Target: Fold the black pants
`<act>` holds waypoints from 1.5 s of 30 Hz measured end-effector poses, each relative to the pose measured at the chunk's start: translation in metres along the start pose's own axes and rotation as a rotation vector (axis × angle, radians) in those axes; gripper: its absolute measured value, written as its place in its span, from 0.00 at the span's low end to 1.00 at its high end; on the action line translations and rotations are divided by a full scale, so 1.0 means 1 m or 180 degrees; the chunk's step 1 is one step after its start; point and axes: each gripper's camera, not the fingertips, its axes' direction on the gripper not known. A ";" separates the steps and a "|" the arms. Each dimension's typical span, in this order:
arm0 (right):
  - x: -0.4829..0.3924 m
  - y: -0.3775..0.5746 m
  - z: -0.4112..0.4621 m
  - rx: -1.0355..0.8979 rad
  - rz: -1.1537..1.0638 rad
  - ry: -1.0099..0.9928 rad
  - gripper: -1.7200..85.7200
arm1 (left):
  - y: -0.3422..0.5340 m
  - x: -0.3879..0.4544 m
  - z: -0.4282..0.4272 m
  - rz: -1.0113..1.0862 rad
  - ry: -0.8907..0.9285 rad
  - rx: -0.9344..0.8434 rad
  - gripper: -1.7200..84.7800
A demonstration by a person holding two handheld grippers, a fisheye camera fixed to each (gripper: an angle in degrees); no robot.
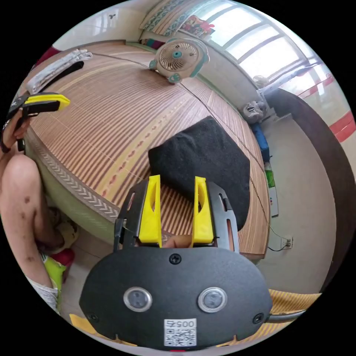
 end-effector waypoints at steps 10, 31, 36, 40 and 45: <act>0.047 0.044 0.080 -0.0128 0.0150 -0.0282 0.12 | 0.007 -0.038 0.004 -0.0083 0.0238 0.0030 0.01; 0.047 0.033 0.081 -0.0414 0.0302 -0.1685 0.01 | 0.015 -0.096 0.001 -0.0178 0.0262 0.0140 0.01; 0.010 0.010 0.067 -0.0201 0.0189 -0.2172 0.01 | 0.018 -0.119 -0.006 -0.0443 0.0038 0.0202 0.01; 0.002 -0.022 0.073 -0.0178 0.0650 -0.2442 0.03 | 0.021 -0.134 -0.014 -0.0667 -0.0150 0.0316 0.01; 0.017 -0.052 0.089 -0.0102 0.1191 -0.2543 0.03 | 0.025 -0.150 -0.021 -0.0859 -0.0316 0.0411 0.01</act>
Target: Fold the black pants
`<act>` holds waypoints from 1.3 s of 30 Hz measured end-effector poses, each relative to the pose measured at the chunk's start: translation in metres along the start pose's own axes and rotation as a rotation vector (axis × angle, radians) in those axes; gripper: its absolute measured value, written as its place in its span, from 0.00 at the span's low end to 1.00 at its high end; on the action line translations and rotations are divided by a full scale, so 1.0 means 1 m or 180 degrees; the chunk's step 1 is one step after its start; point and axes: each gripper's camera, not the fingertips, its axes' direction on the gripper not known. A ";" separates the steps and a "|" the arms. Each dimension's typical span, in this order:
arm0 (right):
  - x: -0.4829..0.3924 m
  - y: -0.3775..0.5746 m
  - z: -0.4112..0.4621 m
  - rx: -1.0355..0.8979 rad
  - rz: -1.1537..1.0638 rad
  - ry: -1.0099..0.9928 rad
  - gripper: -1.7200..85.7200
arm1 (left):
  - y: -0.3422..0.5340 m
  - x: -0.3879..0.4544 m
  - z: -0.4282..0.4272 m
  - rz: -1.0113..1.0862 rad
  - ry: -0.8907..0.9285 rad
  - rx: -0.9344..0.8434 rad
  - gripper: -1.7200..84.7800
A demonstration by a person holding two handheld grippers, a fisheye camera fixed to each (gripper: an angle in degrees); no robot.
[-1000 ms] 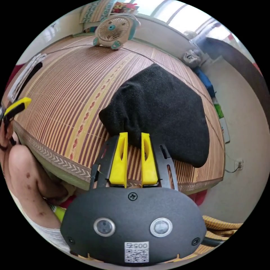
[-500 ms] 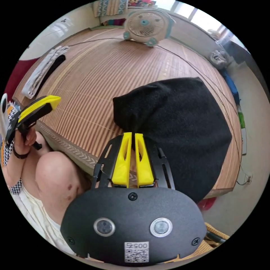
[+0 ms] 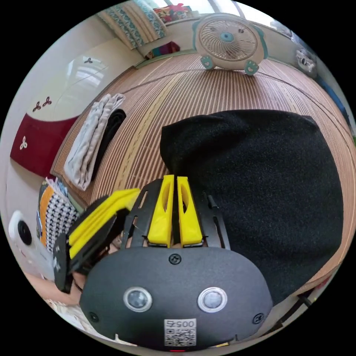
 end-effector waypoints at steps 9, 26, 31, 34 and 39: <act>0.015 -0.019 -0.001 0.0975 0.0797 0.0157 0.01 | -0.001 -0.036 -0.004 -0.0427 -0.0220 -0.0009 0.01; 0.094 0.075 -0.151 0.0989 0.0236 0.1081 0.01 | 0.022 0.016 0.001 0.0574 0.0311 -0.0140 0.01; 0.155 0.127 -0.133 0.0748 0.0439 0.1453 0.01 | 0.029 0.039 0.022 0.0877 0.0304 -0.0574 0.01; 0.156 0.133 -0.126 0.0807 0.0614 0.1356 0.01 | 0.035 0.050 0.032 0.0988 0.0124 -0.0684 0.01; 0.134 0.111 -0.108 0.0400 0.0348 0.1708 0.01 | 0.041 0.065 0.039 0.1215 -0.0038 -0.0846 0.02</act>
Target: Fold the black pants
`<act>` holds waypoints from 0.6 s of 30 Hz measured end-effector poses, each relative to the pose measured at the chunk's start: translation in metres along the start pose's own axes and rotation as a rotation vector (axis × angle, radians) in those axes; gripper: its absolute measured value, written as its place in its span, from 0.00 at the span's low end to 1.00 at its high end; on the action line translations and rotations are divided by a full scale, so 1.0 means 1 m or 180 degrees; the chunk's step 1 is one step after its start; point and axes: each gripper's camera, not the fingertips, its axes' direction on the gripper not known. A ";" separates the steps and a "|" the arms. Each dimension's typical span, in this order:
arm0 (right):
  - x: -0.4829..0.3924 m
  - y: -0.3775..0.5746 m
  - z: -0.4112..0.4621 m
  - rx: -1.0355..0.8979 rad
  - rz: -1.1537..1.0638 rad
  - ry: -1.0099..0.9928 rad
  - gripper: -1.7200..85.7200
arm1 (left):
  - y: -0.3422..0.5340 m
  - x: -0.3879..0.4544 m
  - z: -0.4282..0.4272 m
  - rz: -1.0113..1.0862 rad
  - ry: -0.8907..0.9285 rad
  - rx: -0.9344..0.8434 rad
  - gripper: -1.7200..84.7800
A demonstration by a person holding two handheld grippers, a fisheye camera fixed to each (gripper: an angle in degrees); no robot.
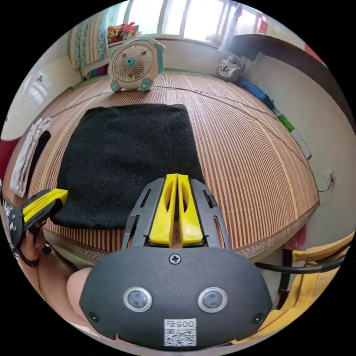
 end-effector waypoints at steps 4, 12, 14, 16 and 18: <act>0.001 -0.004 -0.002 -0.0140 0.0090 -0.0144 0.01 | -0.008 0.019 0.002 0.0595 -0.0299 -0.0259 0.02; -0.021 0.035 -0.024 -0.0144 0.0279 -0.0503 0.01 | -0.009 0.020 -0.009 0.1019 -0.0626 -0.0886 0.02; -0.031 0.047 -0.031 -0.0120 0.0256 -0.0574 0.01 | 0.003 0.018 -0.015 0.1010 -0.0702 -0.0880 0.02; -0.043 0.062 -0.040 -0.0093 0.0204 -0.0681 0.01 | 0.016 0.014 -0.021 0.0958 -0.0740 -0.0884 0.02; -0.054 0.071 -0.047 -0.0084 0.0130 -0.0728 0.01 | 0.033 0.007 -0.031 0.0860 -0.0711 -0.0891 0.01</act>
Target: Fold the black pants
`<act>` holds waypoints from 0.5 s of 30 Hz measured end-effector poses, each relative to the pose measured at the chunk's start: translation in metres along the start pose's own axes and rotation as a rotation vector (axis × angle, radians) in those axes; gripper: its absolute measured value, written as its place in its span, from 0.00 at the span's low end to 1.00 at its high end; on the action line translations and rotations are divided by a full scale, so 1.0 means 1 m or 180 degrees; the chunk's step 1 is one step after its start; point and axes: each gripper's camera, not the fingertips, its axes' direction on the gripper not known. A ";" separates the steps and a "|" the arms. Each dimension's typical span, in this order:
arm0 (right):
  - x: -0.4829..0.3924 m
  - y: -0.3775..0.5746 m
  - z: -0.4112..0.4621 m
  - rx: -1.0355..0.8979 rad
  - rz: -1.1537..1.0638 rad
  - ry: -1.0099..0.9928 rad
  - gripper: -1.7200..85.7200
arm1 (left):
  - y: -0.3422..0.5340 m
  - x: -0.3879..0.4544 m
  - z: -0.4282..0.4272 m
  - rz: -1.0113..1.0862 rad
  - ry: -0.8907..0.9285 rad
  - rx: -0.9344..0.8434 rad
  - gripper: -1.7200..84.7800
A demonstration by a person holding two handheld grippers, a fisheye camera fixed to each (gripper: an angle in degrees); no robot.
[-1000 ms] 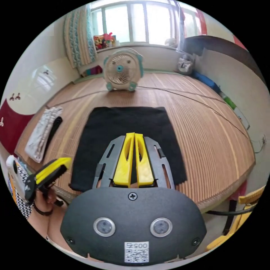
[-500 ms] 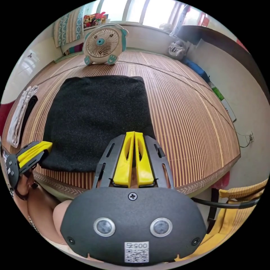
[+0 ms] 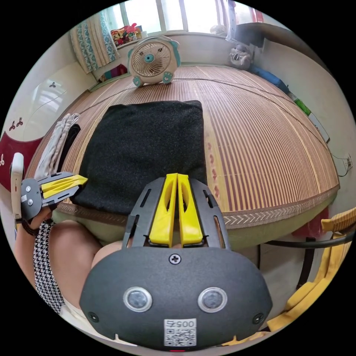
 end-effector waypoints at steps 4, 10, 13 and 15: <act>-0.023 0.020 -0.009 -0.0001 -0.0196 0.0006 0.01 | 0.030 -0.014 -0.004 -0.0287 0.0259 0.0059 0.01; -0.028 0.044 -0.023 0.0003 -0.0213 -0.0153 0.01 | 0.070 -0.023 -0.011 -0.0626 0.0496 0.0240 0.01; -0.029 0.056 -0.030 0.0003 -0.0241 -0.0191 0.01 | 0.083 -0.022 -0.016 -0.0620 0.0443 0.0268 0.01; -0.035 0.063 -0.033 0.0018 -0.0358 -0.0114 0.01 | 0.092 -0.022 -0.020 -0.0601 0.0429 0.0256 0.01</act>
